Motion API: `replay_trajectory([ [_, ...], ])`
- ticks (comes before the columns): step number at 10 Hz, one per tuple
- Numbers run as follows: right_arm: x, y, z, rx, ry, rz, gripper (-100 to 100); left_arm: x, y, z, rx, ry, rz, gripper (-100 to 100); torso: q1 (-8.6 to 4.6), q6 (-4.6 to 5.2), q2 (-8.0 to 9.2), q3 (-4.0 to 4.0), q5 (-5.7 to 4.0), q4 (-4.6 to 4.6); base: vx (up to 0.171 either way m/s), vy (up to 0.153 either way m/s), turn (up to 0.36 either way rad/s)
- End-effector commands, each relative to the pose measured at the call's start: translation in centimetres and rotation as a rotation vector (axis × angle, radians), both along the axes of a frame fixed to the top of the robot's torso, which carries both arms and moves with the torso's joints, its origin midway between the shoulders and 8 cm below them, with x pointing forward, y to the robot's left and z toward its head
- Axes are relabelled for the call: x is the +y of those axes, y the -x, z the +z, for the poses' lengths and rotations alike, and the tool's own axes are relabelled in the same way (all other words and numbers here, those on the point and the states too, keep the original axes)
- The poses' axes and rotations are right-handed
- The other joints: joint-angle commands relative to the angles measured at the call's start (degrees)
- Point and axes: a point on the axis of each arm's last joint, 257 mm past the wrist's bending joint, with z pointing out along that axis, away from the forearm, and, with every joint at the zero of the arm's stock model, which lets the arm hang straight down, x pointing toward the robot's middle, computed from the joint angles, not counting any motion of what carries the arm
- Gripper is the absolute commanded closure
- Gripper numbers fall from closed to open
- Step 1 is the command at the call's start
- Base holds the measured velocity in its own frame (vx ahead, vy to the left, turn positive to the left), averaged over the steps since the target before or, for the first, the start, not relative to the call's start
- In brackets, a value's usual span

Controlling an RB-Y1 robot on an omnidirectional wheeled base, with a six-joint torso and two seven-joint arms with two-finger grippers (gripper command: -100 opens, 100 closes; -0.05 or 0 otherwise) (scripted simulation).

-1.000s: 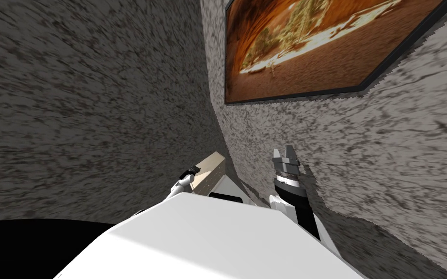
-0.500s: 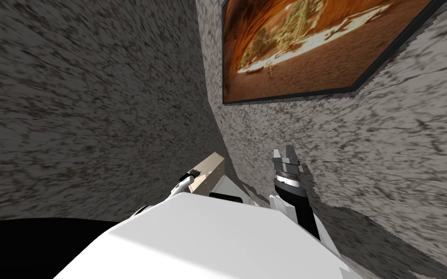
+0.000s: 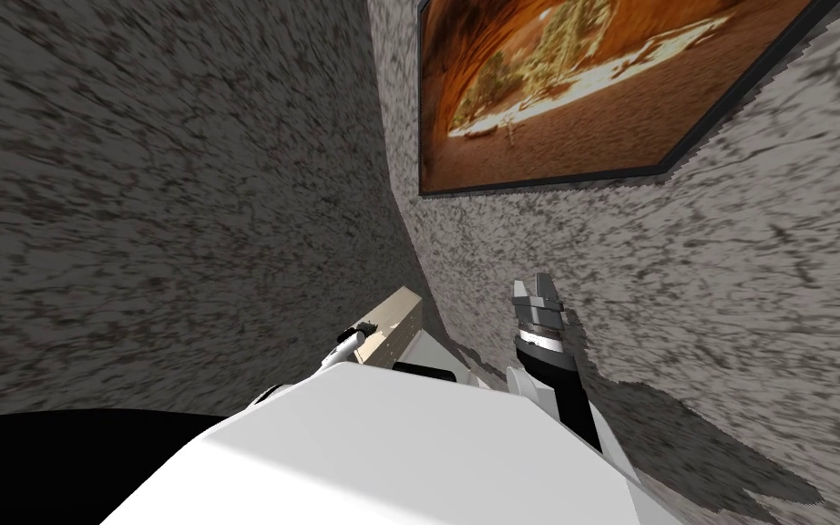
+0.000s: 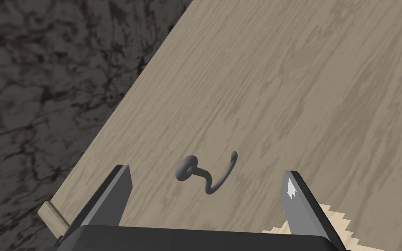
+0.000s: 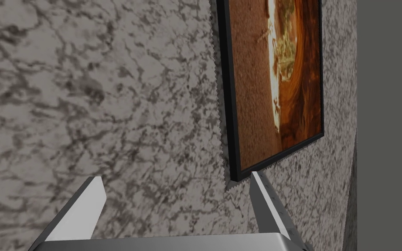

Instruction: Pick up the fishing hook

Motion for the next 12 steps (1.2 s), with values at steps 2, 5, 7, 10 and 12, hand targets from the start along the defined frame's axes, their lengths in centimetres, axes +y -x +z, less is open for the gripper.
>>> replay_trajectory([
  [2,0.0,0.0,0.0,0.0,0.0,0.0,0,-0.41,0.66,-0.68,0.0,0.0,0.02,-100,0.08,0.02,0.08,0.04,0.02,0.01,-0.027,0.03,-0.093],
  [5,0.0,0.0,0.0,0.0,0.0,0.0,0,-0.98,1.54,-1.51,0.001,0.0,0.045,-100,0.09,0.01,0.11,0.07,0.02,0.03,-0.025,0.028,-0.085],
  [7,0.0,0.0,0.0,0.0,0.0,0.0,0,-0.98,1.54,-1.51,0.001,0.0,0.045,-100,0.01,0.0,0.03,0.02,0.0,0.01,0.003,-0.003,0.01],
  [10,0.0,0.0,0.0,0.0,0.0,0.0,0,-0.98,1.54,-1.51,0.001,0.0,0.045,-100,-0.03,0.0,-0.02,-0.01,-0.01,0.0,0.007,-0.008,0.023],
  [12,0.0,0.0,0.0,0.0,0.0,0.0,0,-0.98,1.54,-1.51,0.001,0.0,0.045,-100,-0.04,0.0,-0.03,-0.01,-0.01,0.0,-0.005,0.006,-0.018],
])
